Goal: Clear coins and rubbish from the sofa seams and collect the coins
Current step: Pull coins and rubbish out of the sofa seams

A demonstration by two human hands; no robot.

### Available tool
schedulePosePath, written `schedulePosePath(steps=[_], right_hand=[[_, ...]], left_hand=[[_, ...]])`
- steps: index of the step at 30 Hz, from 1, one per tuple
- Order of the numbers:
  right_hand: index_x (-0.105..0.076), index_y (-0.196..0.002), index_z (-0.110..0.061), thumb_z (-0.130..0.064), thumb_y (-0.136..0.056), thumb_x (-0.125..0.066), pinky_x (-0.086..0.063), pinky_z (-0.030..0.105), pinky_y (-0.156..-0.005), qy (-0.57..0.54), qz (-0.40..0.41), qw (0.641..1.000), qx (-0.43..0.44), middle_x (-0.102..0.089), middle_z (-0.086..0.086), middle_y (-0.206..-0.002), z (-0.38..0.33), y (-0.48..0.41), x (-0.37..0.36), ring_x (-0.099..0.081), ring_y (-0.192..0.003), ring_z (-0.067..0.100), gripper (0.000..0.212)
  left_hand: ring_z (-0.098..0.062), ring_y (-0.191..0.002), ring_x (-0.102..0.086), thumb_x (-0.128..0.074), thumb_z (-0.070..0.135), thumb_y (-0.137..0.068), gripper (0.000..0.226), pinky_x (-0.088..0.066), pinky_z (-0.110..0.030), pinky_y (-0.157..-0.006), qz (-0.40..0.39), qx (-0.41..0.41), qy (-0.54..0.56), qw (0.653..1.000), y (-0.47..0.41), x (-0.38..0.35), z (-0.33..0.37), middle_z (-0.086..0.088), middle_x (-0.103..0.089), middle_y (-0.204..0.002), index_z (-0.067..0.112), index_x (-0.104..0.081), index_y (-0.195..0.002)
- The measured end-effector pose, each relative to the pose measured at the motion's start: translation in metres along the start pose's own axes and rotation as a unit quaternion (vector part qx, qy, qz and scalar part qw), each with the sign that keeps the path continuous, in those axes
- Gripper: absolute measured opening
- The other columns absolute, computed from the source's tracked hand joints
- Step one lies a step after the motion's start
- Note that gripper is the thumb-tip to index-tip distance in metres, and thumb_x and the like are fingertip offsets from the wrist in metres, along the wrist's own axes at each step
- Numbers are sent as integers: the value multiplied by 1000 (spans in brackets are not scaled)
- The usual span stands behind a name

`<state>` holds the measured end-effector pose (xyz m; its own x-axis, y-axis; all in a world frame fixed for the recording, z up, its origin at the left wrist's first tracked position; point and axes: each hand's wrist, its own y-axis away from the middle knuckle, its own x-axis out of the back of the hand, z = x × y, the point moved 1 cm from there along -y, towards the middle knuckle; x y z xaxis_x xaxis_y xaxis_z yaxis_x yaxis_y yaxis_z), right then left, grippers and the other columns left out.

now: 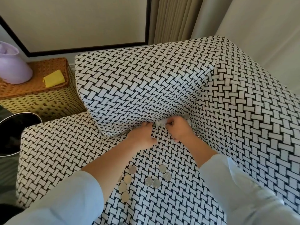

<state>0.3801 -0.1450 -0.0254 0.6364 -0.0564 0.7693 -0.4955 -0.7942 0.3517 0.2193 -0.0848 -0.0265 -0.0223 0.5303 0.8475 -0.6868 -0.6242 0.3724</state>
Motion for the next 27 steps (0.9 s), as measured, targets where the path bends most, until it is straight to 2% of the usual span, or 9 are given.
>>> schedulePosePath(steps=[4,8,10,13,16,18,20,24,27], right_hand=[[-61,-102,-15,-30,-93,-61,-58,37,-67,-18,7,1000,6,-66,3,-81,3,5,-1,-65,-72,21,18],[-65,-80,-16,-29,-94,-58,-44,32,-57,-40,-57,996,52,-54,-2,-63,2,19,2,-49,-57,16,20],[-59,-66,-13,-22,-86,-60,-41,29,-50,-92,-191,977,29,-45,0,-53,-2,24,7,-44,-48,17,22],[-71,-84,-8,-30,-84,-63,-45,23,-48,-9,-343,939,3,-43,-5,-45,-13,28,12,-44,-42,14,24],[-69,-108,-18,-27,-92,-61,-49,23,-49,-70,-193,978,42,-49,-6,-51,-23,19,2,-47,-45,11,20],[-61,-125,-22,-16,-97,-52,-54,26,-51,-117,-126,984,54,-58,-2,-65,-29,15,-8,-54,-52,13,30],[-56,-134,-27,-18,-98,-46,-54,33,-54,-22,-117,990,74,-66,-3,-84,-35,12,-18,-58,-57,14,39],[-59,-129,-35,-27,-94,-44,-42,25,-54,145,-88,980,100,-66,-4,-92,-43,9,-26,-61,-69,17,38],[-69,-108,-26,-32,-93,-48,-42,26,-56,168,-86,979,72,-66,1,-84,-48,3,-27,-62,-75,22,27]], left_hand=[[-6,-74,-51,-53,38,-93,66,-47,-21,-61,46,-41,-14,998,13,-7,-7,-3,-35,-134,20,-25,-151],[-1,-61,-44,-56,30,-94,53,-35,-12,-44,99,-66,34,992,23,-15,-11,4,-41,-121,23,-40,-145],[1,-60,-44,-57,22,-93,43,-36,-10,-47,119,-67,75,988,28,-14,-15,7,-45,-120,25,-52,-136],[3,-82,-55,-59,19,-92,32,-47,-9,-69,147,-102,66,982,37,-14,-20,9,-55,-121,27,-65,-122],[3,-85,-59,-62,23,-90,24,-53,-16,-78,133,-141,49,980,45,-15,-25,12,-62,-110,30,-70,-111],[4,-64,-55,-61,27,-90,16,-52,-16,-65,114,-149,70,980,50,-16,-26,16,-65,-99,32,-73,-100],[1,-47,-48,-58,24,-92,17,-40,-12,-46,99,-138,138,976,51,-17,-27,18,-66,-86,30,-73,-90],[-1,-43,-43,-53,15,-95,17,-33,-13,-44,137,-91,206,965,42,-16,-27,13,-64,-96,25,-67,-94],[7,-62,-54,-49,11,-95,28,-41,-12,-57,174,-29,194,965,35,-11,-23,10,-60,-113,24,-57,-119]])
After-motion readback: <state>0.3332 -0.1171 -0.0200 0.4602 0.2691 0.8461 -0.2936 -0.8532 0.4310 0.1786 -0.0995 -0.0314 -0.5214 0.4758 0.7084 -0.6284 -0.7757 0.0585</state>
